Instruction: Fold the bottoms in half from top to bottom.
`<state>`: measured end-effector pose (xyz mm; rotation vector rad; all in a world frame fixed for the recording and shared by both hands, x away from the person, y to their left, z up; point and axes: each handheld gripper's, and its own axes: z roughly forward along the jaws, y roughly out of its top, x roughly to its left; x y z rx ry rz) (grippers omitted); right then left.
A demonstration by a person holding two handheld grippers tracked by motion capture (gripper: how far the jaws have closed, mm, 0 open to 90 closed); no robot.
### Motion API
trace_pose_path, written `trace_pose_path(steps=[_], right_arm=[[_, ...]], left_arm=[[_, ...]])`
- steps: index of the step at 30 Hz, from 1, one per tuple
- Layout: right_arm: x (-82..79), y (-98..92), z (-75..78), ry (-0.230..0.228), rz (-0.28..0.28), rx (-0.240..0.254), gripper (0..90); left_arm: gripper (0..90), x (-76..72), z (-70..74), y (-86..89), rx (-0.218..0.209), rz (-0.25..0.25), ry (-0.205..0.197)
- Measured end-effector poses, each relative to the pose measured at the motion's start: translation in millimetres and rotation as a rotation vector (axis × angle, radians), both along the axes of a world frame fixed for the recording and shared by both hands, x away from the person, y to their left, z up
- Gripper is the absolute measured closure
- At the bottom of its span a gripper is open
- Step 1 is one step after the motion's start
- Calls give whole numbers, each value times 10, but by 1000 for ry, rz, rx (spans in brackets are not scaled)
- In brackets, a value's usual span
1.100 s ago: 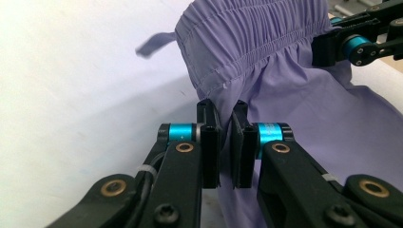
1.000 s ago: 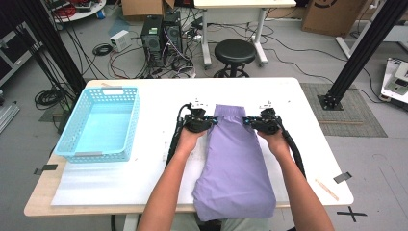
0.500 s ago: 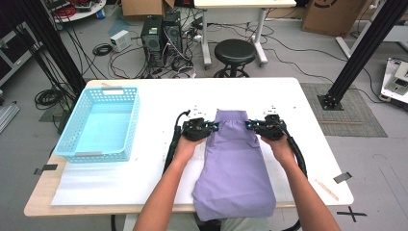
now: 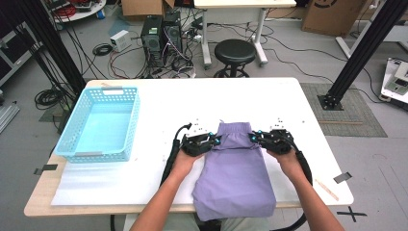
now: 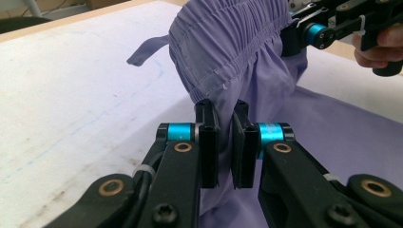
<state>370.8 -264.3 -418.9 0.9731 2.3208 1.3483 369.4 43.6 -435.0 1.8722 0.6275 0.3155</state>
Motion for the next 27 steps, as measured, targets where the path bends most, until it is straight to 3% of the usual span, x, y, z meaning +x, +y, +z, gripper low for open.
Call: trace_pose_path(steps=[6, 9, 11, 14, 16, 18, 20, 22, 24, 27], right_arm=[[-248, -73, -94, -6, 43, 2, 820], [-364, -124, -136, 18, 96, 15, 742], [-426, -195, -128, 20, 110, 47, 703], [-442, -328, -50, -8, 89, 112, 645], [-391, -403, 9, -22, 39, 134, 596], [-274, -427, 31, -6, -40, 98, 572], [-161, -380, 9, 8, -99, 36, 575], [-63, -295, -39, 17, -121, -30, 594], [18, -231, -90, 50, -134, -51, 610], [110, -165, -172, 94, -106, -71, 647]], left_arm=[[810, -198, -81, -16, 20, -40, 12], [772, -270, -105, 4, 36, -53, 24], [722, -292, -78, 35, 25, -72, 39], [665, -326, -25, 99, -2, -101, 32], [665, -316, -19, 127, 2, -106, 34], [664, -301, -20, 136, 9, -97, 43], [663, -306, -3, 152, 10, -87, 26], [654, -287, 22, 207, -9, -55, 16], [650, -256, 37, 260, -19, -22, 17], [644, -197, 50, 340, -25, 38, 21]])
